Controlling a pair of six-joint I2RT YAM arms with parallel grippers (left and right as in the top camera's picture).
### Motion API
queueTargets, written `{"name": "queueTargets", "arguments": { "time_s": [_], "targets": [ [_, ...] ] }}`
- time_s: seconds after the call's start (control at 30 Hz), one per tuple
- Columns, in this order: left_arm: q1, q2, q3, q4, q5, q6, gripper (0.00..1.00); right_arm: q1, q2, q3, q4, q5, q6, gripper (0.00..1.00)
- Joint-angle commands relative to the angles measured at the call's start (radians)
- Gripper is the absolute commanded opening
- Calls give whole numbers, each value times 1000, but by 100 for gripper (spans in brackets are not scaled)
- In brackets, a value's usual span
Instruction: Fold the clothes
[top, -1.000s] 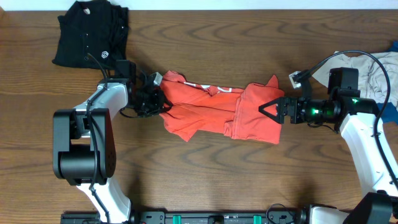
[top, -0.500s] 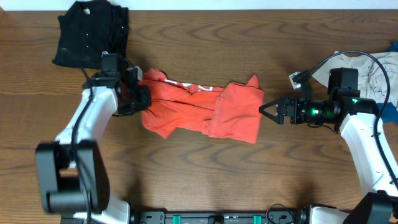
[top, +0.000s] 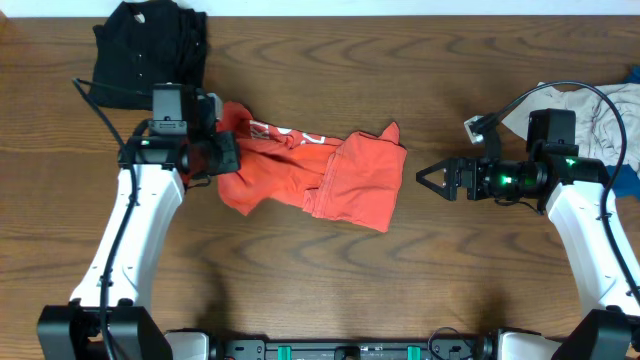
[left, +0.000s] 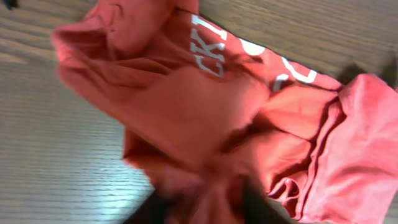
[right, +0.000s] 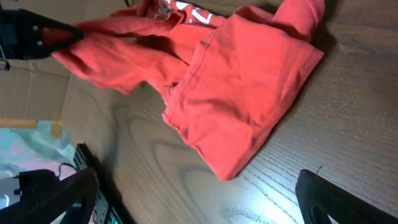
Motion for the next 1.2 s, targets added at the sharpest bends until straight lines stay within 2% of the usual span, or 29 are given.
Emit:
{"name": "queueTargets", "arguments": {
  "time_s": [0.0, 0.23, 0.6, 0.8, 1.0, 1.17],
  "targets": [
    [0, 12, 2, -4, -20, -9, 98, 15, -19, 2, -8, -7, -23, 99],
    [37, 100, 1, 7, -24, -9, 98, 15, -19, 2, -34, -7, -47, 99],
    [189, 257, 2, 102, -24, 37, 98, 15, -19, 2, -42, -7, -59, 99],
    [222, 296, 2, 146, -20, 48, 98, 15, -19, 2, -42, -7, -59, 99],
    [221, 322, 2, 166, 55, 57, 98, 15, -19, 2, -37, -7, -59, 99],
    [221, 382, 2, 203, 183, 72, 98, 15, -19, 2, -42, -8, -58, 99]
  ]
}}
